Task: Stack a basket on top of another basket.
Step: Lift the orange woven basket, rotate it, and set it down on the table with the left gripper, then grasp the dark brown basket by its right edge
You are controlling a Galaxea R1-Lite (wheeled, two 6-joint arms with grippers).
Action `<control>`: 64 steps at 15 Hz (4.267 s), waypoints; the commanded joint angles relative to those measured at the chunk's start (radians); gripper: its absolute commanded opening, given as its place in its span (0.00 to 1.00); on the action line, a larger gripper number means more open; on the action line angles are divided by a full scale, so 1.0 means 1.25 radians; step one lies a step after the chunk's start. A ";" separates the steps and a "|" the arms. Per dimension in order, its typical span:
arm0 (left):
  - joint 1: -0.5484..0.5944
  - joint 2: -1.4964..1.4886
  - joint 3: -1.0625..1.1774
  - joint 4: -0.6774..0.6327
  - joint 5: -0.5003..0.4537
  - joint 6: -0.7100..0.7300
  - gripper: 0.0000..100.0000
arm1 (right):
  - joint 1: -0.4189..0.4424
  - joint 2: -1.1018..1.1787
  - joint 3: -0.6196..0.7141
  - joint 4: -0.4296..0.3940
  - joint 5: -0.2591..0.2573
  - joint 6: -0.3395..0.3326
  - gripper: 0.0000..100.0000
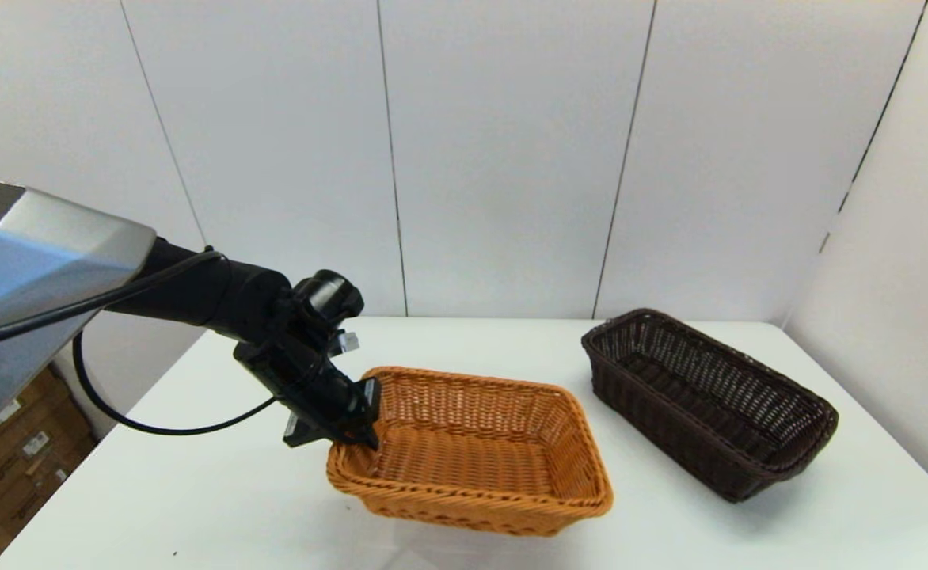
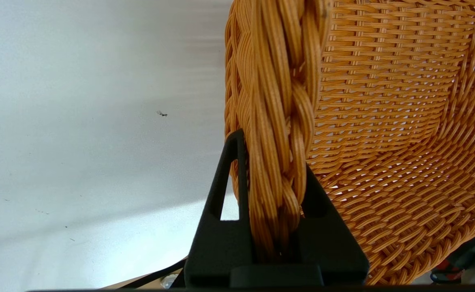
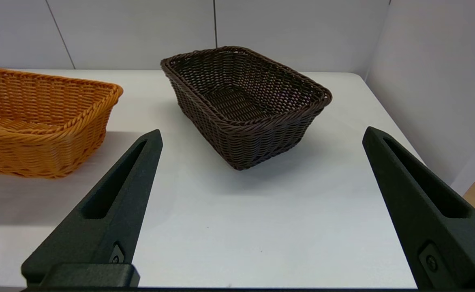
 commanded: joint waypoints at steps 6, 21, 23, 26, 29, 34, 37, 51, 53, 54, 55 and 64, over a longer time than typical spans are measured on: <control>0.001 0.025 -0.001 -0.002 0.026 0.019 0.00 | 0.000 0.001 0.000 0.000 0.000 0.001 1.00; -0.005 0.017 0.002 0.003 0.034 0.026 0.00 | 0.000 0.001 0.000 0.000 0.000 0.000 1.00; -0.005 0.017 0.005 0.004 0.034 0.026 0.00 | 0.000 0.001 0.000 0.000 0.000 0.000 1.00; -0.005 0.017 0.005 0.003 0.040 0.024 0.00 | 0.000 0.001 0.000 0.000 0.000 0.001 1.00; -0.005 0.014 0.008 0.002 0.050 0.016 0.00 | 0.000 0.001 0.000 0.000 0.000 0.001 1.00; -0.005 0.017 0.012 -0.003 0.072 -0.025 0.00 | 0.000 0.001 0.000 0.000 0.000 0.000 1.00; -0.005 0.018 0.011 -0.004 0.075 -0.041 0.00 | 0.000 0.001 0.000 0.000 0.000 0.000 1.00; -0.005 0.013 0.015 -0.005 0.104 -0.048 1.00 | 0.000 0.001 0.000 0.000 0.000 0.001 1.00; -0.007 0.010 0.016 -0.005 0.104 -0.048 1.00 | 0.000 0.001 0.000 0.000 0.000 0.001 1.00; -0.007 0.007 0.016 -0.005 0.104 -0.048 1.00 | 0.000 0.001 0.000 0.000 0.000 0.001 1.00; -0.007 0.004 0.015 -0.005 0.104 -0.048 1.00 | 0.000 0.001 0.000 0.000 0.000 0.000 1.00; -0.005 -0.255 0.021 -0.027 0.203 0.132 1.00 | 0.000 0.001 0.000 0.000 0.000 0.000 1.00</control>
